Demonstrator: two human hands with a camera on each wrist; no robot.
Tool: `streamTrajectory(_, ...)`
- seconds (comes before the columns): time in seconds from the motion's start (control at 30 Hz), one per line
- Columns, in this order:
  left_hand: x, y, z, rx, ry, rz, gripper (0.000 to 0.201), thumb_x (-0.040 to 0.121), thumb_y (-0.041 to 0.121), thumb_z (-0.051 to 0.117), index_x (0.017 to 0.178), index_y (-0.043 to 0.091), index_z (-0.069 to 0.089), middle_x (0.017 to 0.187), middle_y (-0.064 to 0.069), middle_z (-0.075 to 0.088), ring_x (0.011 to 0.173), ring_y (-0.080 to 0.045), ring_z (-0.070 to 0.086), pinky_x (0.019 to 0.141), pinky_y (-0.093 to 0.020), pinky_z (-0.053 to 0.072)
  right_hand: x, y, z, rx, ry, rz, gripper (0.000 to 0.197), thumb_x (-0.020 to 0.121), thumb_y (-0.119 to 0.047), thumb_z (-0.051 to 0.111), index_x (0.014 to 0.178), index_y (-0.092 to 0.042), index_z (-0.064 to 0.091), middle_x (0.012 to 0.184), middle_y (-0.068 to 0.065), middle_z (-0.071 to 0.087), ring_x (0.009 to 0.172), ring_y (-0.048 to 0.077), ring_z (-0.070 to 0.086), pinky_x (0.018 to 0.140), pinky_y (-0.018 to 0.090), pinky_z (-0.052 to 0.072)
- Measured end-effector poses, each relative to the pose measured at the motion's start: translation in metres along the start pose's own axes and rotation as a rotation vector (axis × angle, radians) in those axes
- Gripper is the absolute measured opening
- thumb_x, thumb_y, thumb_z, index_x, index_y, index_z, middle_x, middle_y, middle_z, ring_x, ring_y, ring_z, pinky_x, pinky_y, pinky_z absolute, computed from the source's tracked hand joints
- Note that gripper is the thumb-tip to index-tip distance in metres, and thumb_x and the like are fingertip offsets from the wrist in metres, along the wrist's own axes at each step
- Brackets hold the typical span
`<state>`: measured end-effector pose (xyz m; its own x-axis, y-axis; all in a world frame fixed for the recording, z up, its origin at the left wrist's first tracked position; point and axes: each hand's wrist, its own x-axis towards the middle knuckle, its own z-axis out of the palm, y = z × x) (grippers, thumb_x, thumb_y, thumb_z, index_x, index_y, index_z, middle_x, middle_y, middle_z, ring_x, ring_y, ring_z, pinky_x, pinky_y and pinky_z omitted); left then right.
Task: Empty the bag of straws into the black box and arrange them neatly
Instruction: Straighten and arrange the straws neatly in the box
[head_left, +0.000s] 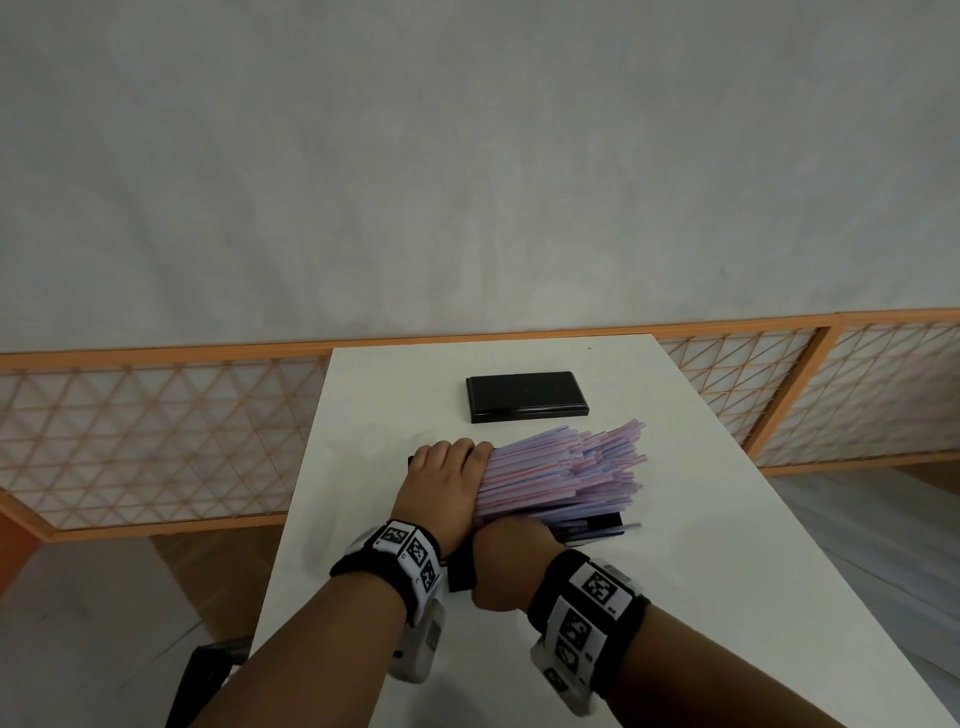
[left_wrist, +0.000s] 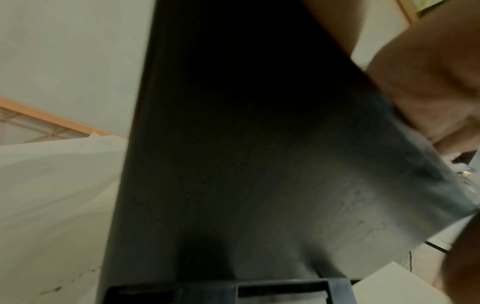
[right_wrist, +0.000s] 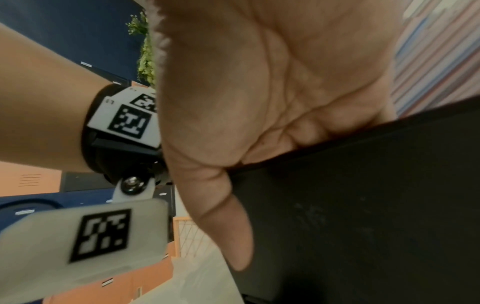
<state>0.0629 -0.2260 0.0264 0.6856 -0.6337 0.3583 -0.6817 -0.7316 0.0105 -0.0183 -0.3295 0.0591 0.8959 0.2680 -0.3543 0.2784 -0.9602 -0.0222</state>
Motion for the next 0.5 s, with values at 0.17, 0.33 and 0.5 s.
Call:
streamTrajectory(0.17,0.001,0.0,0.002,0.005,0.007,0.022,0.065,0.064,0.046,0.066,0.119,0.017,0.046,0.104,-0.004,0.058,0.086,-0.024,0.056,0.078,-0.039,0.045,0.003,0.016,-0.003,0.156,-0.153,0.074,0.026,0.079,-0.032,0.064,0.091,-0.009,0.064,0.079,0.004,0.056,0.072,0.021,0.051,0.064,0.028,0.041)
streamTrajectory(0.33,-0.001,0.001,0.001,0.012,0.014,0.017,0.065,0.064,0.047,0.065,0.119,0.017,0.048,0.103,-0.004,0.057,0.085,-0.025,0.055,0.077,-0.038,0.043,0.011,0.017,-0.001,0.138,-0.229,0.107,0.046,0.08,-0.039,0.066,0.118,-0.012,0.062,0.115,0.009,0.061,0.108,0.027,0.054,0.084,0.032,0.042)
streamTrajectory(0.5,-0.005,0.004,-0.001,0.003,0.019,0.007,0.066,0.061,0.041,0.066,0.118,0.016,0.048,0.105,-0.004,0.057,0.086,-0.025,0.054,0.078,-0.039,0.042,0.015,0.018,0.008,0.14,-0.203,0.163,0.052,0.07,-0.035,0.071,0.118,-0.019,0.059,0.119,0.007,0.057,0.114,0.028,0.048,0.095,0.038,0.041)
